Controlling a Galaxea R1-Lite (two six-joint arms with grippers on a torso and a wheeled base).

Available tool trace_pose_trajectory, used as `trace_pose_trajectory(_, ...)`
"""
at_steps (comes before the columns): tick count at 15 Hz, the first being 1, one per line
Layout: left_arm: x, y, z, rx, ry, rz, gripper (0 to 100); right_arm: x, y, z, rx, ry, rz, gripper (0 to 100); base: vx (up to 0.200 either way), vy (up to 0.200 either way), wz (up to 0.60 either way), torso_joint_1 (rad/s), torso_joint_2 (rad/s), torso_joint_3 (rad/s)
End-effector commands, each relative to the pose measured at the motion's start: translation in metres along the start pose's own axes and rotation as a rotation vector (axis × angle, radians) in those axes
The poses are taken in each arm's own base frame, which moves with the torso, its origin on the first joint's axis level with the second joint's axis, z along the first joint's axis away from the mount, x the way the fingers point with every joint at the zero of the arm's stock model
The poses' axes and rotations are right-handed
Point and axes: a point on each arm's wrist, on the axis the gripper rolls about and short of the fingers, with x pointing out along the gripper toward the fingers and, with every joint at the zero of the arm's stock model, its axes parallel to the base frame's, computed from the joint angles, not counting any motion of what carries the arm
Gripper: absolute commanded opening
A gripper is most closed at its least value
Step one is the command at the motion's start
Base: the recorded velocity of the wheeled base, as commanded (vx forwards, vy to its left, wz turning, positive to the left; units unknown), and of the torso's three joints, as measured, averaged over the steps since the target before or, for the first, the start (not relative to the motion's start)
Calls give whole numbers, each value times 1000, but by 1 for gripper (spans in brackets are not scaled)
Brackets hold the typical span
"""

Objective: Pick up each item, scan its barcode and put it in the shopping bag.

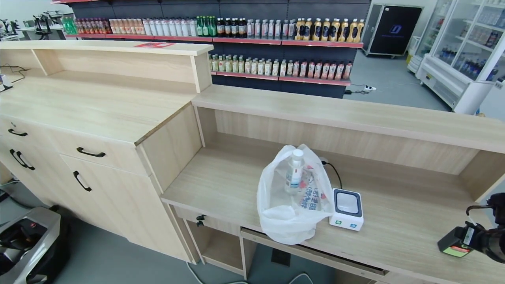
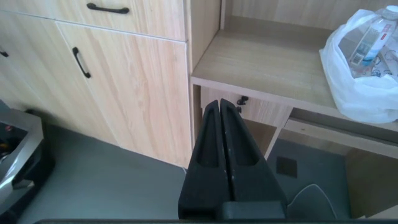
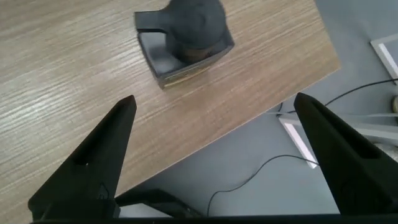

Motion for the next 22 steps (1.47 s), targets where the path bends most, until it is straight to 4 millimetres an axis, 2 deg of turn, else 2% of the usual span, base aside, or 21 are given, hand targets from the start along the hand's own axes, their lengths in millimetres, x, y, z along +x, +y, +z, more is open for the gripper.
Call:
trace_pose_trajectory(1,0,0,0,0,0,0,0,11,3,-6,-8,10,24,100,0,0,0,0,0,0)
trace_pose_trajectory(11,0,0,0,0,0,1,0,31,11,-6,-223,-68,157,100,0,0,0,0,0,0)
trace_pose_trajectory(18,0,0,0,0,0,0,0,41,-12,-3,-427,-91,89,100,0,0,0,0,0,0)
trace_pose_trajectory(22,0,0,0,0,0,1,0,57,-24,11,-618,-170,186,100,0,0,0,0,0,0)
